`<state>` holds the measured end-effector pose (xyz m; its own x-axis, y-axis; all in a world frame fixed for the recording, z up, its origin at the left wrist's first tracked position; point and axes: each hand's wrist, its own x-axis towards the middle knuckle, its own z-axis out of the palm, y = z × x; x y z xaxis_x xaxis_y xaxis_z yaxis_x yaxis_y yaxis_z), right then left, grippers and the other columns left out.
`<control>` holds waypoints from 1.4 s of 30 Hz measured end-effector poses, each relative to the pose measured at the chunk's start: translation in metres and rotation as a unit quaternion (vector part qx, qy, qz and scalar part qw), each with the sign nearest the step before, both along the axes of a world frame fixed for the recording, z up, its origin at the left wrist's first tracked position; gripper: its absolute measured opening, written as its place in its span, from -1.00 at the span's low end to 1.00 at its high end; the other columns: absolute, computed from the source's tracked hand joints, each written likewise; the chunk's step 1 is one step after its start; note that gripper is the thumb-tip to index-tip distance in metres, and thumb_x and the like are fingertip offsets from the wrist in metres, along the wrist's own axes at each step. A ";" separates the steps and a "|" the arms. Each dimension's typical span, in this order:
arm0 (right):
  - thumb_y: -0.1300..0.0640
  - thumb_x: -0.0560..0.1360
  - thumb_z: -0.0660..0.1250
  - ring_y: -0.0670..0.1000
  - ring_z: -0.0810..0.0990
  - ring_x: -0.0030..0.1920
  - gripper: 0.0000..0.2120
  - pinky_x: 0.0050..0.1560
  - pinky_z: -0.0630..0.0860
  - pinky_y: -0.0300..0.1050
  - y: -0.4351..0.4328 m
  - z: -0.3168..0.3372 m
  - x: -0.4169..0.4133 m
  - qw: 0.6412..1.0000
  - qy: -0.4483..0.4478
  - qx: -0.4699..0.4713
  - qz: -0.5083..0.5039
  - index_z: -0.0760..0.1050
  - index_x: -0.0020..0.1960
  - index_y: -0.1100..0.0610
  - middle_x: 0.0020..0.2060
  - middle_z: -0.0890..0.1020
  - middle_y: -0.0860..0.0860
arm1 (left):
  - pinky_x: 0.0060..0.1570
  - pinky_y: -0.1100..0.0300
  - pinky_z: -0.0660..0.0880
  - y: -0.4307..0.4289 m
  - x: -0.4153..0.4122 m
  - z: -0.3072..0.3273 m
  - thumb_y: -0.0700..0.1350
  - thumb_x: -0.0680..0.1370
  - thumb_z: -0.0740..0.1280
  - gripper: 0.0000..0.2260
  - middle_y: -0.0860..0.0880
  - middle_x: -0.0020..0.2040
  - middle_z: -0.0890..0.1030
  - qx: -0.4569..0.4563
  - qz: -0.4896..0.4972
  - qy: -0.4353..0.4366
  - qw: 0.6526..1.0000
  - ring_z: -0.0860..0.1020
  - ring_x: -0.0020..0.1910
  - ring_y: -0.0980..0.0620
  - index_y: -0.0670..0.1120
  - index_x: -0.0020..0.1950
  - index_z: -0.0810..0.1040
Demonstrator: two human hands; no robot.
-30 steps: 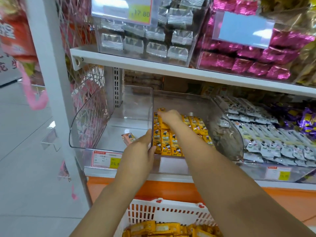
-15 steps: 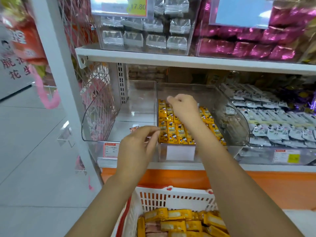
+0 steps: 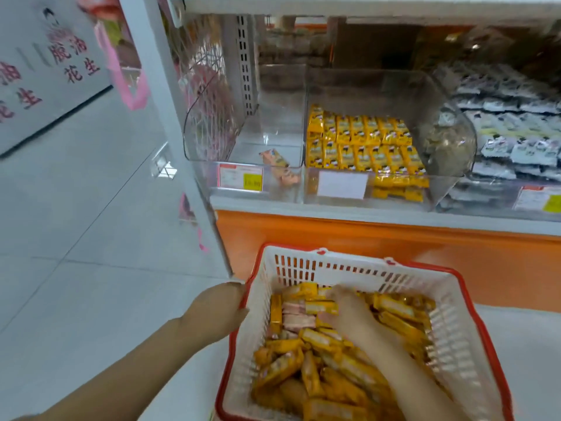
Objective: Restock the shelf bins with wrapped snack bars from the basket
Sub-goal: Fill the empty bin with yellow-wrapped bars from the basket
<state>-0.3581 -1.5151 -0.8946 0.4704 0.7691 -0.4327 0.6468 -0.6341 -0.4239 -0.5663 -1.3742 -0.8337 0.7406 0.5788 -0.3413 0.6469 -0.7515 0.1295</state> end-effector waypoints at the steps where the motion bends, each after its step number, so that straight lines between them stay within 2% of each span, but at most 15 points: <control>1: -0.05 0.53 0.33 0.07 0.32 0.41 -0.45 0.34 0.35 -0.07 -0.006 -0.018 -0.002 0.999 -0.015 -0.042 0.004 0.27 0.44 0.08 0.41 0.34 0.05 | 0.23 0.15 0.42 0.000 -0.006 -0.005 0.06 0.60 0.18 -0.62 -0.02 0.31 0.50 -0.013 -0.001 0.020 1.000 0.48 0.25 0.01 -0.04 0.39 0.38; 4: -0.02 0.52 0.34 0.19 -0.02 0.54 -0.30 0.50 0.10 0.06 -0.017 -0.053 -0.006 0.994 -0.069 -0.079 0.025 0.08 0.55 0.04 0.54 0.08 0.05 | 0.17 0.14 0.45 -0.002 -0.013 -0.010 0.06 0.61 0.16 -0.62 -0.08 0.23 0.55 -0.027 -0.027 0.063 0.997 0.52 0.19 -0.02 -0.08 0.37 0.41; 6: 0.05 0.55 0.31 0.18 -0.07 0.54 -0.34 0.51 0.08 0.09 -0.017 -0.069 -0.005 0.993 -0.086 -0.073 0.035 0.07 0.55 0.03 0.55 0.04 0.03 | 0.08 0.13 0.46 -0.001 -0.010 -0.009 0.05 0.62 0.14 -0.64 -0.10 0.13 0.59 -0.009 -0.043 0.073 0.996 0.54 0.12 -0.04 -0.12 0.30 0.47; 10: 0.12 0.56 0.28 0.12 0.21 0.44 -0.45 0.40 0.28 -0.02 -0.005 -0.076 0.004 0.986 -0.134 -0.063 0.080 0.18 0.49 0.08 0.45 0.22 0.05 | 0.02 0.13 0.46 0.007 -0.001 -0.012 0.03 0.63 0.12 -0.65 -0.11 0.07 0.61 0.002 -0.041 0.080 0.996 0.55 0.06 -0.04 -0.16 0.19 0.56; 13: 0.24 0.51 0.29 0.12 0.28 0.37 -0.47 0.29 0.40 -0.03 0.006 -0.079 0.015 0.976 -0.166 -0.081 0.114 0.23 0.45 0.10 0.39 0.28 0.08 | -0.10 0.16 0.43 0.010 0.005 -0.015 0.04 0.62 0.13 -0.67 -0.10 0.01 0.61 0.008 -0.032 0.088 0.996 0.56 -0.01 -0.03 -0.16 0.07 0.56; 17: 0.28 0.52 0.29 0.11 0.41 0.28 -0.55 0.09 0.48 -0.08 0.018 -0.077 0.029 0.959 -0.190 -0.097 0.188 0.31 0.38 0.15 0.33 0.35 0.11 | -0.09 0.17 0.44 0.010 0.009 -0.018 0.05 0.62 0.12 -0.69 -0.09 0.00 0.60 0.020 -0.023 0.099 0.995 0.56 -0.02 -0.02 -0.14 0.06 0.54; 20: 0.27 0.52 0.28 0.09 0.55 0.04 -0.71 -0.19 0.46 -0.10 0.029 -0.066 0.038 0.960 -0.163 -0.127 0.191 0.41 0.23 0.17 0.23 0.43 0.13 | -0.05 0.16 0.51 0.012 0.008 -0.020 0.06 0.62 0.12 -0.66 -0.06 -0.01 0.62 0.017 -0.020 0.090 0.996 0.58 -0.03 0.00 -0.12 0.10 0.58; 22: 0.16 0.51 0.34 0.06 0.54 -0.10 -0.78 -0.22 0.47 -0.10 0.035 -0.060 0.041 0.960 -0.143 -0.147 0.191 0.43 0.14 0.15 0.09 0.51 0.09 | -0.04 0.14 0.52 0.013 0.008 -0.019 0.05 0.62 0.11 -0.66 -0.06 0.00 0.63 0.018 -0.023 0.088 0.996 0.58 -0.03 0.00 -0.10 0.12 0.59; 25: 0.02 0.49 0.40 0.02 0.47 -0.13 -0.67 -0.18 0.45 -0.12 0.036 -0.048 0.044 0.961 -0.084 -0.169 0.202 0.38 0.14 0.14 -0.04 0.50 0.03 | -0.04 0.13 0.51 0.014 0.007 -0.020 0.06 0.62 0.11 -0.66 -0.06 0.01 0.63 0.021 -0.026 0.089 0.995 0.57 -0.02 -0.01 -0.10 0.13 0.58; 29: 0.07 0.49 0.41 -0.08 0.34 -0.30 -0.68 -0.34 0.29 -0.20 0.024 -0.040 0.051 0.969 0.012 -0.166 0.182 0.28 0.08 0.03 -0.23 0.37 -0.05 | -0.03 0.13 0.52 0.014 0.008 -0.022 0.06 0.62 0.10 -0.66 -0.05 0.00 0.62 0.026 -0.024 0.085 0.996 0.58 -0.03 0.00 -0.09 0.12 0.58; 32: 0.10 0.53 0.33 -0.02 0.47 -0.13 -0.58 -0.31 0.36 -0.19 0.014 -0.045 0.044 0.964 0.006 -0.151 0.218 0.29 0.32 -0.13 0.06 0.46 0.00 | 0.00 0.13 0.52 0.014 0.009 -0.021 0.07 0.62 0.10 -0.65 -0.05 0.03 0.62 0.021 -0.019 0.081 0.996 0.57 -0.01 0.01 -0.09 0.14 0.58; 34: 0.16 0.58 0.23 0.05 0.45 0.07 -0.54 -0.20 0.39 -0.17 0.012 -0.048 0.033 0.950 -0.047 -0.157 0.268 0.26 0.40 -0.18 0.24 0.39 0.07 | 0.01 0.13 0.52 0.014 0.010 -0.021 0.07 0.62 0.10 -0.65 -0.05 0.04 0.62 0.020 -0.020 0.079 0.996 0.58 -0.01 0.01 -0.09 0.16 0.58; 36: 0.30 0.57 0.15 0.17 0.33 0.31 -0.47 0.10 0.41 -0.01 0.012 -0.051 0.019 0.939 -0.098 -0.164 0.286 0.25 0.44 -0.15 0.39 0.27 0.14 | 0.01 0.13 0.53 0.014 0.010 -0.021 0.07 0.62 0.10 -0.65 -0.05 0.04 0.62 0.021 -0.020 0.080 0.996 0.58 -0.01 0.01 -0.09 0.16 0.58; 38: 0.33 0.57 0.13 0.26 0.23 0.41 -0.51 0.31 0.32 0.11 0.012 -0.053 0.005 0.923 -0.141 -0.189 0.304 0.31 0.42 -0.06 0.47 0.17 0.18 | 0.02 0.12 0.53 0.014 0.010 -0.021 0.07 0.62 0.10 -0.65 -0.05 0.05 0.62 0.020 -0.018 0.082 0.996 0.58 0.00 0.01 -0.09 0.16 0.58; 42: 0.14 0.61 0.15 0.27 0.16 0.46 -0.63 0.37 0.28 0.15 0.006 -0.066 -0.011 0.899 -0.224 -0.249 0.283 0.34 0.42 0.09 0.49 0.13 0.21 | 0.05 0.11 0.53 0.014 0.008 -0.021 0.07 0.62 0.11 -0.65 -0.06 0.08 0.62 0.009 -0.015 0.082 0.997 0.57 0.04 0.00 -0.10 0.16 0.58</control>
<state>-0.3695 -1.5089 -0.9608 0.2778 0.7028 -0.6549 0.9604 -0.1892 0.2043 -0.5583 -1.3604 -0.8545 0.6930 0.5645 -0.4485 0.6356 -0.7719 0.0106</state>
